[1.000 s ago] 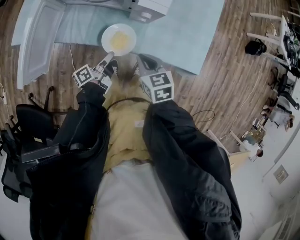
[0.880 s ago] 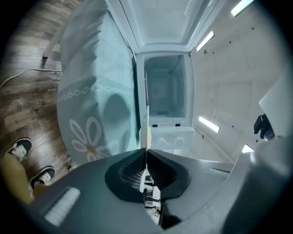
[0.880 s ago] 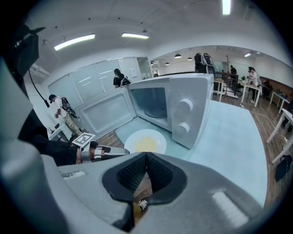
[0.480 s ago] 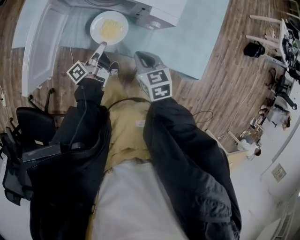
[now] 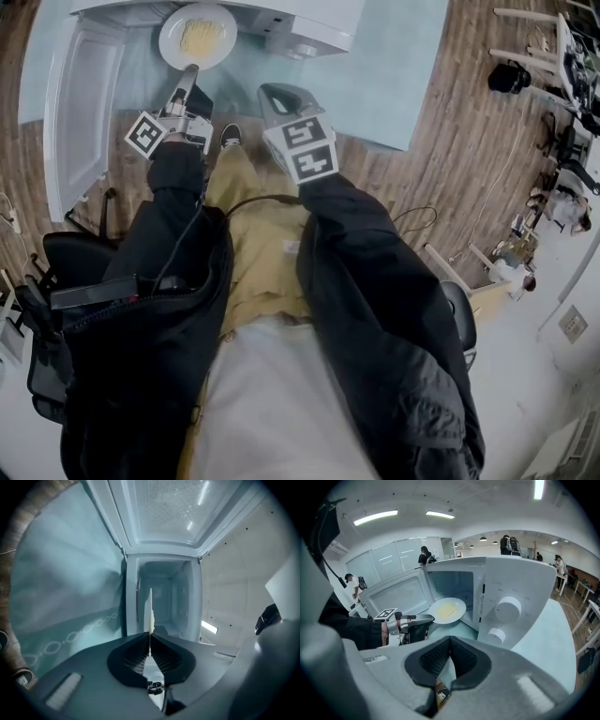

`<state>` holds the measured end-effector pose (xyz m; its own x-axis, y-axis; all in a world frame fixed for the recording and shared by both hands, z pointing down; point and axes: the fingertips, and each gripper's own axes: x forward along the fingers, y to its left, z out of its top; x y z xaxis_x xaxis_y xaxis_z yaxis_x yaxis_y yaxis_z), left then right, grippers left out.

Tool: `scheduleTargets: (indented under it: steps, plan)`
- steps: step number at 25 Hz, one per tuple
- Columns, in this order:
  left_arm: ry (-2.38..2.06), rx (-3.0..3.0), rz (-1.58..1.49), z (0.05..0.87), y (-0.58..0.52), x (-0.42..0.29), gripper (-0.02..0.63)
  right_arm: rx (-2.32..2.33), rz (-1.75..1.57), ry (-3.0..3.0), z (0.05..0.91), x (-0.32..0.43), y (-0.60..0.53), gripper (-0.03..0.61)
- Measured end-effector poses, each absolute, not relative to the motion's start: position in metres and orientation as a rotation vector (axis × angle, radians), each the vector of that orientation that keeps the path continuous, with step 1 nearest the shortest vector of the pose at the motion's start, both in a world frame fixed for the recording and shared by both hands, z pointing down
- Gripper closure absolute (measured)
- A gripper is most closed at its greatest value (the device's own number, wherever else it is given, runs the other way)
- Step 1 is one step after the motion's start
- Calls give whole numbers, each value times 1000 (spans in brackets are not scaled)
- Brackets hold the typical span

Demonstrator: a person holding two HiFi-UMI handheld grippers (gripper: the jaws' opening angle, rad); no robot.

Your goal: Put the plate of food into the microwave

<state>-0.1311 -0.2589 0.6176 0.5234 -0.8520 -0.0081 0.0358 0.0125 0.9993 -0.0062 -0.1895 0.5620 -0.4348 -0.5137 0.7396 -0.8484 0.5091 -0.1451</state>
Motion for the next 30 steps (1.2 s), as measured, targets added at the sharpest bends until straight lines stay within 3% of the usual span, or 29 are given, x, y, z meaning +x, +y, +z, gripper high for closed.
scheduleTargets:
  steps: [30]
  plan:
    - [-855,1328,-860,628,-340,-136,598,1219,763,-2055,562,6,-150,580]
